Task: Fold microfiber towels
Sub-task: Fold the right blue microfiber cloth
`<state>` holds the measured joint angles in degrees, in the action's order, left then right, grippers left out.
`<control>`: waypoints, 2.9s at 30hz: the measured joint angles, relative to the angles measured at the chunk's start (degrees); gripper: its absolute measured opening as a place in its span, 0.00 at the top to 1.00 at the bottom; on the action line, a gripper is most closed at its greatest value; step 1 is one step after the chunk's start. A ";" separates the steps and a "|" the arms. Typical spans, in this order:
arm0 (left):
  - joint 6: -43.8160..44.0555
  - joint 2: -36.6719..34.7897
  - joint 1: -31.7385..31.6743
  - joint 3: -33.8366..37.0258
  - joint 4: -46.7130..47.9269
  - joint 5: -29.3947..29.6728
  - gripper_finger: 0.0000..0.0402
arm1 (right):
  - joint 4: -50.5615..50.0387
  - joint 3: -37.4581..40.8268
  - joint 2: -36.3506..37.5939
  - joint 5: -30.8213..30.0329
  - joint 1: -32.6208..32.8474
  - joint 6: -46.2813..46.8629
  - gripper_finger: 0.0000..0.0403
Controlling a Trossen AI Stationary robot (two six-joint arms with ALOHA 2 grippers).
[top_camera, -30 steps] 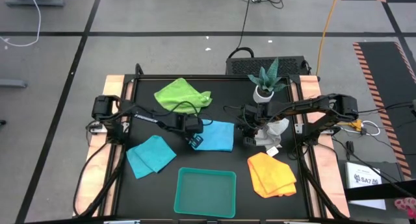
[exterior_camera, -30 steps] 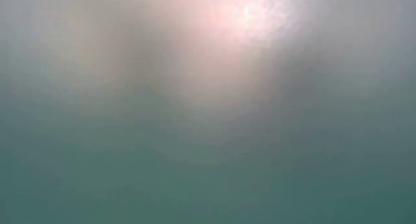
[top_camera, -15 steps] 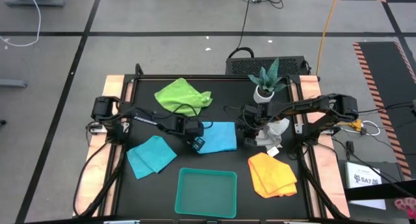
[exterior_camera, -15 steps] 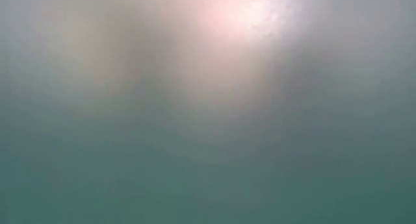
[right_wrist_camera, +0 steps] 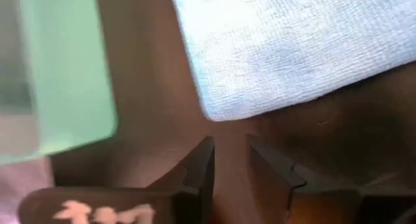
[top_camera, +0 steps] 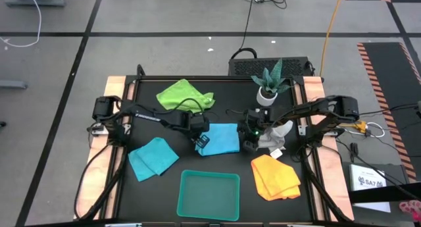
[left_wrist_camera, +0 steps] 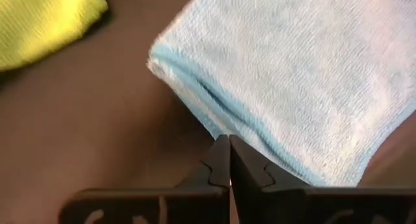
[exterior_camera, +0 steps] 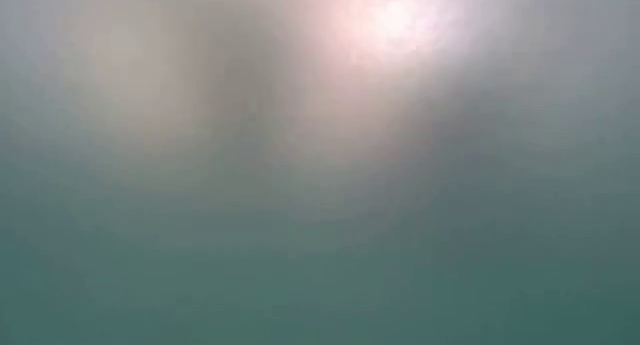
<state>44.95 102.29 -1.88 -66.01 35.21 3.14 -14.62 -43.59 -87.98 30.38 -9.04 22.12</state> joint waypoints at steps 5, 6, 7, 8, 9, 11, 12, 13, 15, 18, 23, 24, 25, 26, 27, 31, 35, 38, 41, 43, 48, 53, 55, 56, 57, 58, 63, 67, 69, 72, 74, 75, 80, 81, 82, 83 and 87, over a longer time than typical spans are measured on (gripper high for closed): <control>-2.61 -0.03 -0.86 -1.99 1.02 1.19 1.00 | 7.16 3.76 -0.03 3.86 -0.84 8.80 0.74; -3.35 -0.03 -1.16 -2.41 1.17 1.32 1.00 | 8.97 4.37 0.00 4.12 -0.87 9.99 0.73; -4.05 -0.03 -1.43 -2.75 1.26 1.42 1.00 | 10.82 5.11 0.00 4.26 -0.88 11.42 0.73; -4.56 -0.03 -1.74 -2.98 1.15 1.49 0.99 | 12.12 5.84 0.02 4.28 -0.96 12.95 0.72; -4.90 -0.03 -2.03 -3.16 1.08 1.71 0.99 | 13.41 6.59 0.01 4.25 -1.06 14.49 0.72; -5.30 -0.03 -2.49 -3.40 1.13 2.04 0.97 | 16.35 7.55 -0.03 2.89 -1.13 16.93 0.71; -5.31 -0.03 -2.74 -3.54 1.10 2.06 0.96 | 17.20 7.80 0.03 1.73 -1.13 17.69 0.71; -5.33 -0.03 -2.98 -3.62 1.08 2.08 0.96 | 17.45 7.96 0.06 0.69 -1.13 18.06 0.71; -5.34 -0.03 -3.35 -3.64 1.08 2.11 0.95 | 17.28 8.06 0.01 -1.51 -1.11 18.18 0.71; -5.34 -0.03 -3.69 -3.64 1.08 2.25 0.95 | 17.84 8.06 0.02 -3.58 -1.11 18.16 0.71; -5.90 -0.05 -3.94 -3.64 1.08 2.41 0.95 | 19.09 8.06 0.02 -5.06 -1.11 17.85 0.71; -5.90 -0.05 -3.96 -3.64 1.08 2.43 0.95 | 19.81 8.06 0.02 -5.08 -1.11 17.83 0.71; -5.90 -0.05 -3.96 -3.64 1.08 2.43 0.95 | 20.56 8.06 0.02 -5.08 -1.11 17.83 0.71; -5.90 -0.05 -3.95 -3.64 1.08 2.45 0.95 | 21.29 8.06 0.02 -5.08 -1.11 17.85 0.71; -5.90 -0.05 -3.95 -3.64 1.08 2.45 0.95 | 21.91 8.06 0.02 -5.08 -1.11 17.96 0.71; -5.86 -0.05 -3.95 -3.64 1.06 2.45 0.95 | 23.49 8.06 0.02 -5.07 -1.11 18.83 0.71; -5.83 -0.05 -3.95 -3.64 1.04 1.93 0.95 | 23.63 8.06 0.02 -4.90 -1.11 19.18 0.71; -5.83 -0.05 -3.62 -3.64 1.04 -0.75 0.95 | 23.62 8.06 0.02 -4.87 -1.11 18.97 0.71; -8.97 -0.05 -1.76 -3.64 1.04 -1.31 0.95 | 23.61 8.06 0.02 -4.86 -1.11 18.80 0.71; -13.88 -0.05 -0.21 -3.64 1.04 0.25 0.95 | 23.59 8.06 0.02 -4.84 -1.11 18.63 0.71; -27.39 -0.09 3.58 -3.64 1.08 5.26 0.95 | 23.52 8.06 0.02 -4.82 -1.11 18.56 0.71; -4.63 -0.14 2.51 -3.64 2.83 -6.18 0.95 | 23.38 8.04 0.02 -4.82 -1.11 18.17 0.71; 2.15 -0.13 1.85 -3.64 2.37 -10.17 0.95 | 23.37 8.04 0.02 -4.82 -1.11 17.79 0.71; 3.90 -0.14 1.80 -3.64 2.02 -11.34 0.95 | 23.37 8.03 0.02 -4.79 -1.11 17.55 0.71; 4.80 -0.12 1.90 -3.64 1.79 -12.11 0.95 | 23.37 8.02 0.02 -4.78 -1.11 17.32 0.71; 5.31 -0.12 2.00 -3.64 1.65 -12.76 0.95 | 23.37 8.02 0.02 -4.73 -1.11 17.23 0.71; 7.59 -0.12 2.91 -3.64 2.60 -14.52 0.95 | 23.37 8.02 0.02 -4.66 -1.11 16.24 0.71; 9.22 -0.12 4.16 -3.64 3.34 -14.69 0.94 | 23.37 8.02 0.02 -4.64 -1.09 14.60 0.71; 9.86 -0.12 4.51 -3.64 3.33 -14.54 0.92 | 23.37 8.02 0.02 -4.41 -1.10 13.93 0.71; 11.26 -0.12 4.87 -3.64 3.34 -12.86 0.85 | 23.37 8.02 0.02 -3.20 -1.09 13.18 0.71; 12.71 -0.12 5.01 -3.64 3.33 -11.31 0.78 | 23.37 8.02 0.02 -3.13 -1.09 12.97 0.71; 13.44 -0.12 5.01 -3.64 3.34 -11.00 0.75 | 23.37 8.02 0.02 -3.13 -1.09 12.71 0.71; 15.64 0.17 4.93 -3.62 3.12 -10.93 0.61 | 23.37 8.02 0.02 -3.11 -1.09 12.08 0.71; 15.94 0.40 4.93 -3.62 2.65 -10.94 0.60 | 23.37 8.02 0.02 -3.11 -1.09 11.83 0.71; 16.30 0.60 4.95 -3.59 2.18 -10.96 0.58 | 23.37 8.02 0.02 -3.11 -1.09 11.66 0.71; 16.68 0.78 4.95 -3.55 1.84 -11.02 0.57 | 23.37 8.02 0.02 -3.11 -1.09 11.66 0.71; 17.11 2.32 4.93 -3.57 0.11 -12.09 0.56 | 23.34 8.00 0.03 -3.09 -1.09 11.53 0.71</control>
<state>62.06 104.61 3.05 -69.58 35.32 -8.95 8.72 -35.59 -87.95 27.29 -10.13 33.65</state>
